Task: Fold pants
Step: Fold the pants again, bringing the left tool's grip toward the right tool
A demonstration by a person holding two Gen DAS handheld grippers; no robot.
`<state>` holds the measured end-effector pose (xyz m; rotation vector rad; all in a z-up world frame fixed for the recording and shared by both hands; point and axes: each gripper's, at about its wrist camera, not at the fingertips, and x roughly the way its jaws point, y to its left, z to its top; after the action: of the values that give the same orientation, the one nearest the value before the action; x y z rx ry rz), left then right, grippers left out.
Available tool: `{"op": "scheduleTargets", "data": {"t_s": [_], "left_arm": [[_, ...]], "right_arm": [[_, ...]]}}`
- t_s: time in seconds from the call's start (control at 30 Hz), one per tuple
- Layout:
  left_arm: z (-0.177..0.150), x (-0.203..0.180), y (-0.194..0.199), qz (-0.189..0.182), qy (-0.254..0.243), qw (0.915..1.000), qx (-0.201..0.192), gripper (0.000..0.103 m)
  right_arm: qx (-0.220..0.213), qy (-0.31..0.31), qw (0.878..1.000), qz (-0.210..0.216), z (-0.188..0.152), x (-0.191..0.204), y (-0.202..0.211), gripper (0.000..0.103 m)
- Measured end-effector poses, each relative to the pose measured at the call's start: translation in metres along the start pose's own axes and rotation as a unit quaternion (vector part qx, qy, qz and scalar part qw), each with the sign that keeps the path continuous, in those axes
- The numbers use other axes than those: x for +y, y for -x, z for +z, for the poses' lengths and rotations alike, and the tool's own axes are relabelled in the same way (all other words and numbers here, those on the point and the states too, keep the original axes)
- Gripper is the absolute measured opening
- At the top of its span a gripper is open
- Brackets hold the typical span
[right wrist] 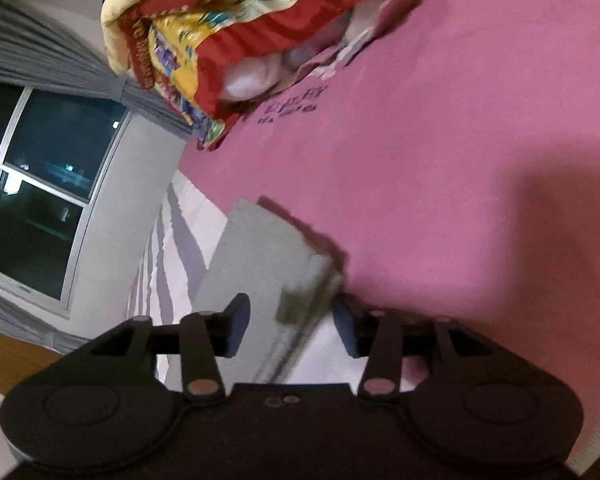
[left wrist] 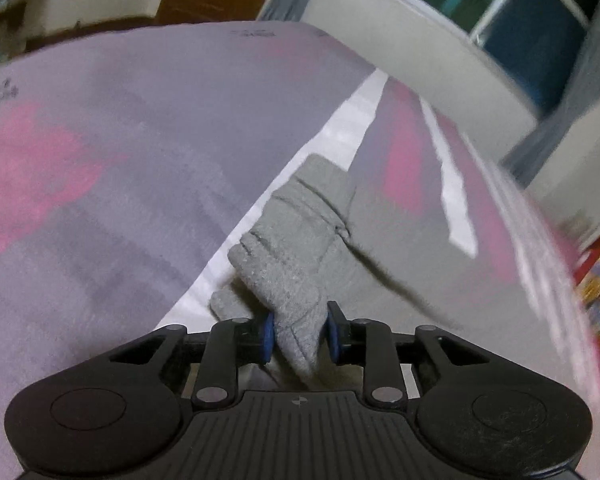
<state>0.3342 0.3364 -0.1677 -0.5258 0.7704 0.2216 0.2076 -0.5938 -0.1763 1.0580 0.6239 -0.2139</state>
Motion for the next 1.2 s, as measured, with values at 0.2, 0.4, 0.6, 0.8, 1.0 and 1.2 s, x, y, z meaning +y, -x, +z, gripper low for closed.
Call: {"op": "scheduleTargets", "data": {"t_s": [0.2, 0.4, 0.6, 0.8, 1.0, 1.2], "left_arm": [[0.005, -0.017, -0.005, 0.038, -0.053, 0.9978, 0.008, 0.028], [0.008, -0.026, -0.003, 0.052, -0.059, 0.9969, 0.013, 0.028], [0.009, -0.022, 0.039, 0.029, -0.032, 0.9984, -0.037, 0.028], [-0.001, -0.019, 0.066, -0.035, -0.010, 0.9959, -0.083, 0.028], [-0.009, -0.025, -0.003, -0.032, -0.030, 0.9975, 0.055, 0.028], [-0.010, -0.019, 0.000, -0.041, -0.021, 0.9981, 0.042, 0.028]], "right_arm": [[-0.054, 0.092, 0.994, 0.021, 0.012, 0.040, 0.021, 0.014], [0.000, 0.056, 0.998, -0.032, 0.008, -0.007, -0.003, 0.015], [0.014, 0.051, 0.998, -0.019, 0.010, -0.008, 0.005, 0.017], [0.024, 0.059, 0.998, -0.012, 0.009, -0.010, 0.005, 0.017], [0.026, 0.038, 0.999, -0.009, 0.013, -0.007, -0.003, 0.029], [0.046, 0.062, 0.997, -0.017, 0.017, 0.004, -0.014, 0.039]]}}
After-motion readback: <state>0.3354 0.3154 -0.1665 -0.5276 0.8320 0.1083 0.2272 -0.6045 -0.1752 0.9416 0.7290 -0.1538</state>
